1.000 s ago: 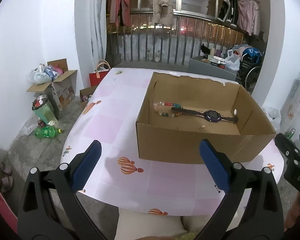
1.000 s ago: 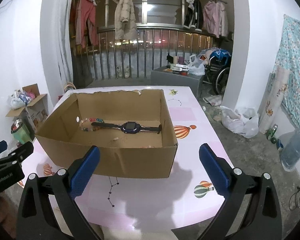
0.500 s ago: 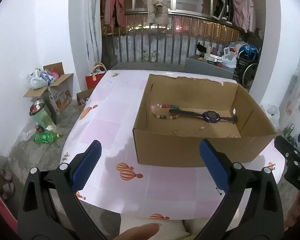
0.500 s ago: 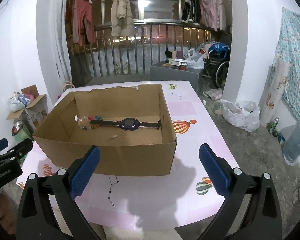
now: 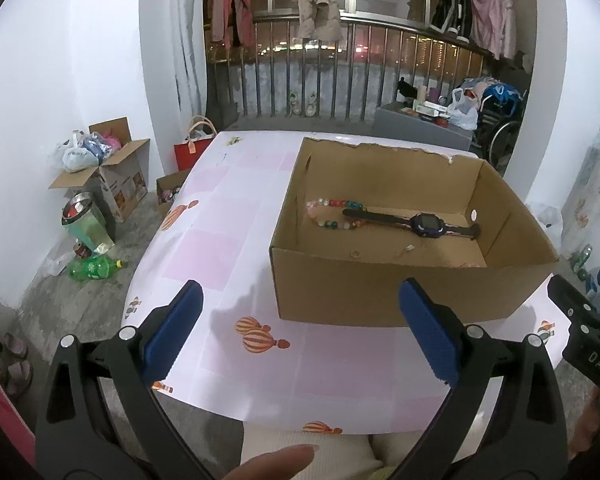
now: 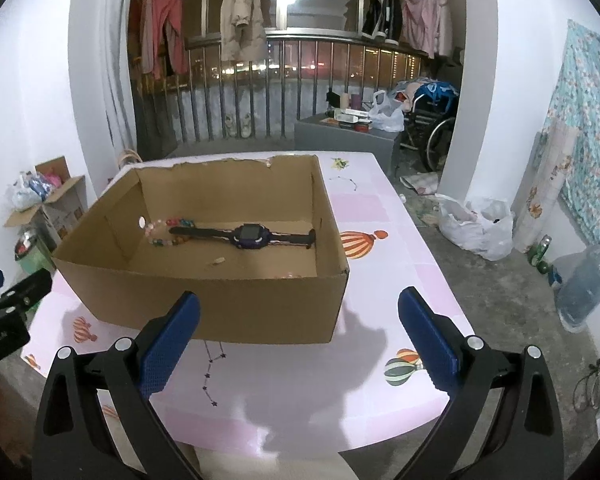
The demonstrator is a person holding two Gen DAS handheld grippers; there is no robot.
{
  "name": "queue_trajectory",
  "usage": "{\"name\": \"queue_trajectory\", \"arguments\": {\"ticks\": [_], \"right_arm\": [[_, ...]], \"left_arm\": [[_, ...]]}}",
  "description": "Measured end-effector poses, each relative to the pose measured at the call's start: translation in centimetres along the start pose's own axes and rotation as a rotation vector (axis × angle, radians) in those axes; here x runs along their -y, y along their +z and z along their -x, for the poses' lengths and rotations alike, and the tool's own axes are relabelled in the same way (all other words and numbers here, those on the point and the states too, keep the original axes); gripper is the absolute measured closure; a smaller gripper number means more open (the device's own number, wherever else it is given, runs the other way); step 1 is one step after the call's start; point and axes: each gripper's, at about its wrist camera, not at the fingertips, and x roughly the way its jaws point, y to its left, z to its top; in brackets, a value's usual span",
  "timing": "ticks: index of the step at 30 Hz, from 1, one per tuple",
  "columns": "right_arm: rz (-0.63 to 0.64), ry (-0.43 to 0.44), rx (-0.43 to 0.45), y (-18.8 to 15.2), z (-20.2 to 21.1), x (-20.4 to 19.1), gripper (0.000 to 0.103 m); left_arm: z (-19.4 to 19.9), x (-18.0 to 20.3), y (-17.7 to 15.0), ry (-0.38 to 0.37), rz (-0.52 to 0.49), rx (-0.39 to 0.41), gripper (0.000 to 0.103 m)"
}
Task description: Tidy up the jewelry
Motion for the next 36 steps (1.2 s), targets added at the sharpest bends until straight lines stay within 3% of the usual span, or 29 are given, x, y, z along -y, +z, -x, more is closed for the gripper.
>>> {"name": "queue_trajectory", "arguments": {"ticks": [20, 36], "right_arm": [[-0.051, 0.005, -0.076, 1.9, -0.3, 0.9, 0.006], [-0.058, -0.002, -0.128, 3.4, -1.5, 0.8, 0.006]], "left_arm": [[-0.7, -1.3, 0.8, 0.018, 0.026, -0.125, 0.008], [-1.3, -0.4, 2.6, 0.043, -0.01, -0.148, 0.008]]}}
